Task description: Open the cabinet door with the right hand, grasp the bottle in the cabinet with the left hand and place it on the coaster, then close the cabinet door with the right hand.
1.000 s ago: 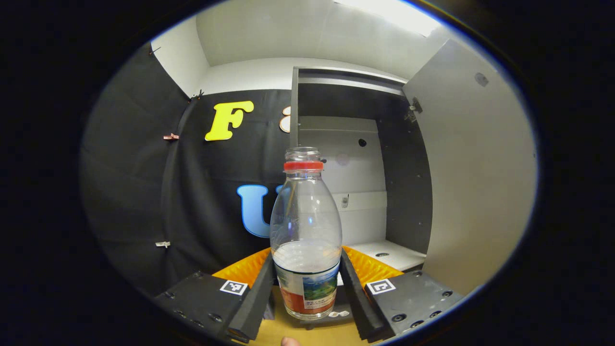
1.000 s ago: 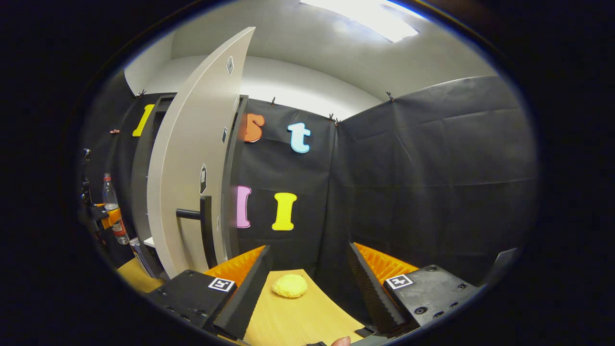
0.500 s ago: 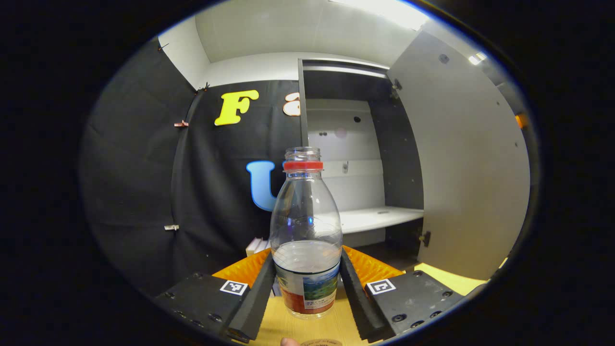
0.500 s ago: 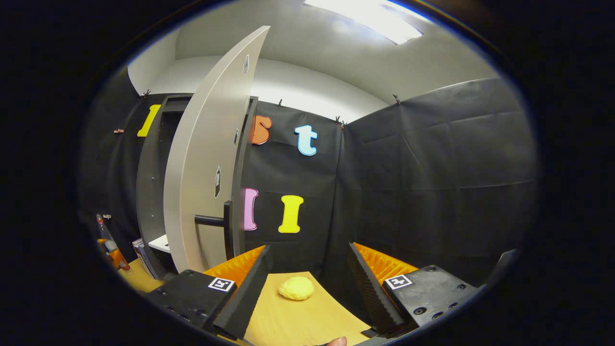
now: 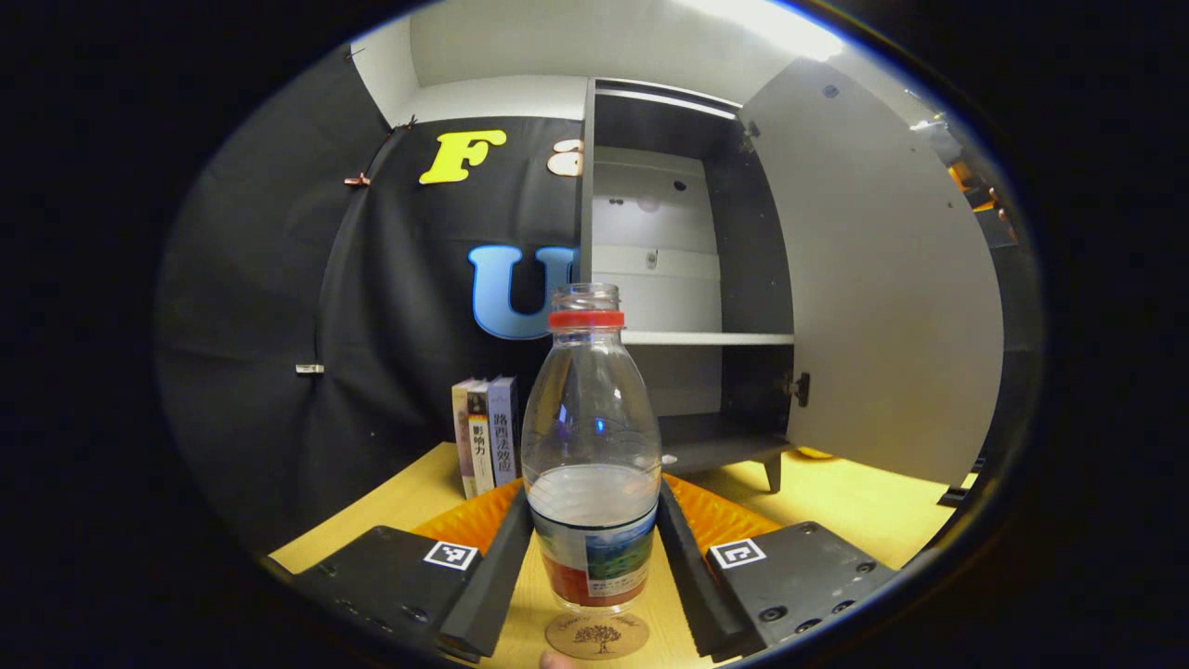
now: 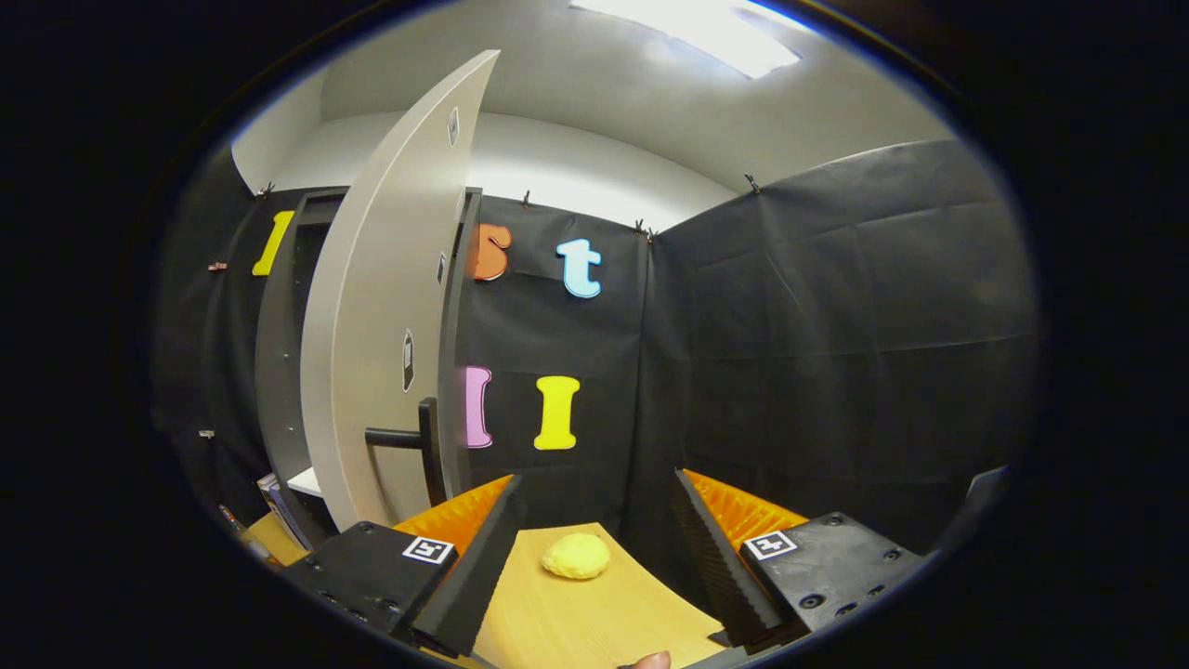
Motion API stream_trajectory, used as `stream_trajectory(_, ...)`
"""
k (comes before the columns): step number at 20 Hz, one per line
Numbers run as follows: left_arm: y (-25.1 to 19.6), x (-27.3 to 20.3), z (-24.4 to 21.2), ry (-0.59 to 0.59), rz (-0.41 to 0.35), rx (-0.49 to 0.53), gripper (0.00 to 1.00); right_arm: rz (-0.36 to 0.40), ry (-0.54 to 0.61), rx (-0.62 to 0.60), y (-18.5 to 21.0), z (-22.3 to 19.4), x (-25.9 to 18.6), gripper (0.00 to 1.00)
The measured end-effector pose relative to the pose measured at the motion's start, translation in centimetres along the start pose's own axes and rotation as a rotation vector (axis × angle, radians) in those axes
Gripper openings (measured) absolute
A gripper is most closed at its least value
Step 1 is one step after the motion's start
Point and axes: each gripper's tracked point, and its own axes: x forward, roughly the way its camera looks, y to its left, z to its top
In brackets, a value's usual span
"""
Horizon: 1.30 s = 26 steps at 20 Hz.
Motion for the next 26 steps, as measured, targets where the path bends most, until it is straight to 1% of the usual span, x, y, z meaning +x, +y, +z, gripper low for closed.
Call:
stream_trajectory(2,0.2,0.2,-2.5,0.013,-0.005,0.004,0.76,-0.007,0.015,-0.003,-0.3,-0.2,-0.1,0.97)
stream_trajectory(6,0.0,0.9,-6.0,0.039,-0.037,-0.002,0.77,-0.023,0.045,-0.002,-0.7,-0.6,0.2,0.97)
stream_trajectory(9,-0.6,0.6,-7.4,0.041,-0.058,0.006,0.77,-0.045,0.075,0.01,-1.2,-1.2,0.3,0.97)
stream_trajectory(13,-1.0,0.6,-8.6,0.056,-0.084,0.019,0.78,-0.028,0.084,0.003,-0.5,-1.3,0.2,0.97)
stream_trajectory(17,-1.2,0.4,-9.2,0.079,-0.081,0.027,0.79,-0.024,0.095,0.003,-0.4,-1.5,0.1,0.97)
stream_trajectory(19,-1.6,0.4,-9.2,0.089,-0.092,0.023,0.8,-0.026,0.096,0.002,-0.7,-1.6,0.1,0.97)
stream_trajectory(20,-1.6,0.2,-9.1,0.089,-0.089,0.021,0.86,-0.026,0.095,0.005,-0.8,-1.6,0.1,0.97)
stream_trajectory(22,-1.5,0.0,-8.7,0.093,-0.079,0.017,0.9,-0.027,0.097,0.01,-1.0,-1.7,0.0,0.98)
stream_trajectory(24,-1.7,-0.2,-8.0,0.092,-0.086,0.009,0.91,-0.026,0.098,0.02,-1.1,-1.7,0.0,0.97)
stream_trajectory(26,-1.3,-0.4,-7.3,0.094,-0.071,0.004,0.91,-0.013,0.097,0.024,-1.0,-1.7,0.0,0.97)
